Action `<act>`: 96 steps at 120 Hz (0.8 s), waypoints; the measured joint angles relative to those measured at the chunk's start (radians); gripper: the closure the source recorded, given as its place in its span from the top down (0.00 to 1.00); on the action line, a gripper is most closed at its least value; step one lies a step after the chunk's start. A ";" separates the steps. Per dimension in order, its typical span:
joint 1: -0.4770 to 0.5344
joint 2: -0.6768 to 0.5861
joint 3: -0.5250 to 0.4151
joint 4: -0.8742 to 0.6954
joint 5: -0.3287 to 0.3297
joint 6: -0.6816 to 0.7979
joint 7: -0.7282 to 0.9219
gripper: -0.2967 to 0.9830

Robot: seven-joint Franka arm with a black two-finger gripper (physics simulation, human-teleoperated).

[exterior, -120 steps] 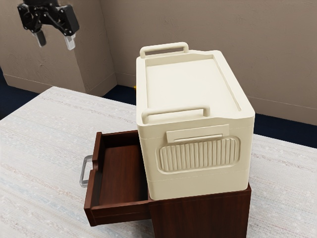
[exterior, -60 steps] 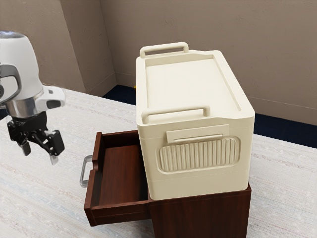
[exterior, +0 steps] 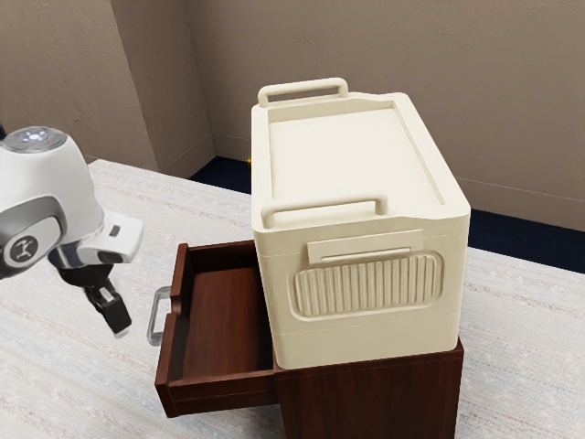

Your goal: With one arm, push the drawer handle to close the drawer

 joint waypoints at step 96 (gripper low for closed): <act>0.009 0.266 0.043 0.066 0.038 0.204 0.598 0.34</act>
